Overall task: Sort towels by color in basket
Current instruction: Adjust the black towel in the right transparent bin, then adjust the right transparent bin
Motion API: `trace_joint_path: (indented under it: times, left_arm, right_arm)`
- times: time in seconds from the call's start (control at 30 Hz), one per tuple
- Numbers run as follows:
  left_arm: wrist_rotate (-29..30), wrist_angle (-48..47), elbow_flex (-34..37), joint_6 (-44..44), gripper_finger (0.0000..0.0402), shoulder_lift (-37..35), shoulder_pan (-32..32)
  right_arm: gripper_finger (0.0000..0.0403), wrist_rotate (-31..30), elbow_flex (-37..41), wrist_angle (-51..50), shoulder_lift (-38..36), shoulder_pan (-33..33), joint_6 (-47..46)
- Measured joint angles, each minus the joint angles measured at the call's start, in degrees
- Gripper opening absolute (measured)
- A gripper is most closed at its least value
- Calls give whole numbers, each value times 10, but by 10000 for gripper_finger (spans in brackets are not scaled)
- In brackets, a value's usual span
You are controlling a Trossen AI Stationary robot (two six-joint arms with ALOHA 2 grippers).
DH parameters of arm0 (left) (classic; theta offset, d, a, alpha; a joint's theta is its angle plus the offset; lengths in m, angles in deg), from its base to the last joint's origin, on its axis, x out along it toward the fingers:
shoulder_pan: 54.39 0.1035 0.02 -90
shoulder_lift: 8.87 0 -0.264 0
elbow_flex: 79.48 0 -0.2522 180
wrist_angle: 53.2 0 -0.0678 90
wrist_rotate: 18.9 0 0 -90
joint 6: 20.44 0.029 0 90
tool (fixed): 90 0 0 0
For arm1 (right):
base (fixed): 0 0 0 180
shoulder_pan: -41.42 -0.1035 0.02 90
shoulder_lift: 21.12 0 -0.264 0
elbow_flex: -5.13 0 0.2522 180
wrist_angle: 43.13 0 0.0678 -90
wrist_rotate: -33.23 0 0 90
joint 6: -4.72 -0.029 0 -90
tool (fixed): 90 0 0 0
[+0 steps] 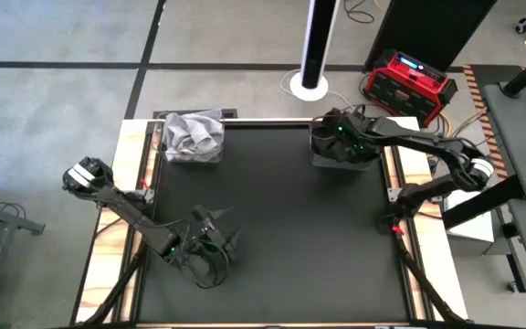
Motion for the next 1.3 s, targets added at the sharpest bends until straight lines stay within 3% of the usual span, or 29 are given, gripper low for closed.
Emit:
trace_joint_path:
  times: [0.23, 0.43, 0.77, 1.03, 1.3]
  left_arm:
    - [-8, 0, 0, -4, 291, 0, 0]
    - [-12, 0, 0, -6, 291, 0, 0]
    - [-12, 0, 0, -6, 291, 0, 0]
    - [-14, 0, 0, -6, 291, 0, 0]
    - [-14, 0, 0, -6, 291, 0, 0]
  right_arm:
    - [9, -2, 18, 9, 55, 19, 5]
    - [9, -70, 25, 23, 99, 34, 36]
    - [9, -111, 15, 65, 98, 38, 84]
    - [9, -110, 10, 37, 57, 12, 54]
    - [9, -36, 10, 29, -7, -64, 5]
